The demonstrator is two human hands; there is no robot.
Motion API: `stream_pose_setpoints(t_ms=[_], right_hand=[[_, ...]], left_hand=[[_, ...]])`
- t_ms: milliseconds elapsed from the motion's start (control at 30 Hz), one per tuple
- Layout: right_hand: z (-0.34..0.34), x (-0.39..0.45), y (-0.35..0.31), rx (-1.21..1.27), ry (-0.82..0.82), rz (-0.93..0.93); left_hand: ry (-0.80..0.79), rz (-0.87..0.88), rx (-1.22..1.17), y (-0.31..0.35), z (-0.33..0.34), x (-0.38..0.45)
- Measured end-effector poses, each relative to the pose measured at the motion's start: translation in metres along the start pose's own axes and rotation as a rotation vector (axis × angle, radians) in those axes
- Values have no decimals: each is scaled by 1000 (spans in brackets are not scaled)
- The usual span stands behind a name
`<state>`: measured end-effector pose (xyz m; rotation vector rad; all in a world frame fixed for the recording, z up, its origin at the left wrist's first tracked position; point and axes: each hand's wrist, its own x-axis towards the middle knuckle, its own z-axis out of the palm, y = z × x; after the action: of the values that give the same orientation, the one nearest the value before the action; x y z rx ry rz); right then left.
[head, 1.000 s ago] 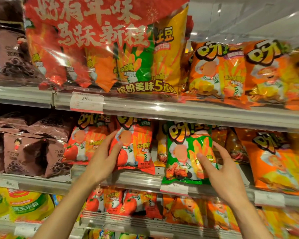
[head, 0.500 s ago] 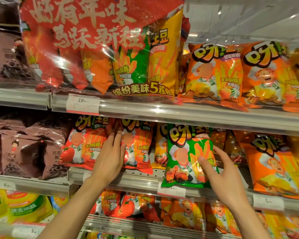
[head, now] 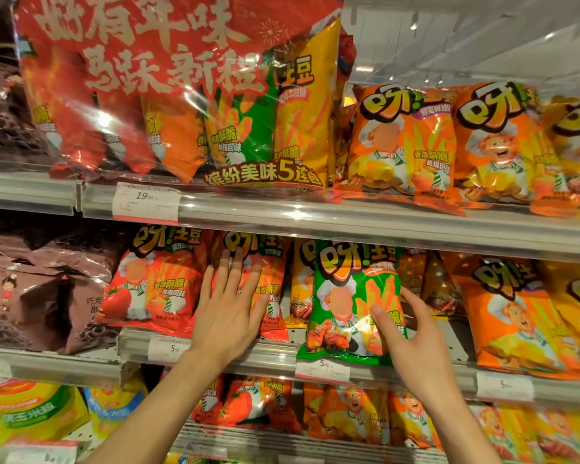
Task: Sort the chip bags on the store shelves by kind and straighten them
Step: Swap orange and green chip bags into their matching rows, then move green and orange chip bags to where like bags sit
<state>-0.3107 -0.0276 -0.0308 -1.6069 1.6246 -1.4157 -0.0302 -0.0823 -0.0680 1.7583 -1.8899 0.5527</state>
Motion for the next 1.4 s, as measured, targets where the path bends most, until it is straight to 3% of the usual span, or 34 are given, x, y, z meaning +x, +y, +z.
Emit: stream_pose_setpoints(t_ms=[133,267,433,567,800,1000,1167,1400], right_hand=[[2,-4,1,24,-18,7],[9,-13,2,89,-55,48],[25,-32,0,214,-123,67],[39,-51,-3,222,-176,80],[52,-85,-11,219,-171,98],[31,-104,2,246,-154,111],[-27,-113,25,264,-104,65],[-167,-113,79,91,-85,41]], left_hand=[[44,-19,-152,5,-9,-4],[115,-101,-548,27,-31,-24],[-105,-305,-1043,51,-54,-55],[-208,-409,-1274,49,-56,-70],[-283,-442,-1227,28,-51,-99],[-293,-487,-1233,53,-49,-120],[-283,-454,-1290,113,-65,-129],[-283,-344,-1372,258,-74,-135]])
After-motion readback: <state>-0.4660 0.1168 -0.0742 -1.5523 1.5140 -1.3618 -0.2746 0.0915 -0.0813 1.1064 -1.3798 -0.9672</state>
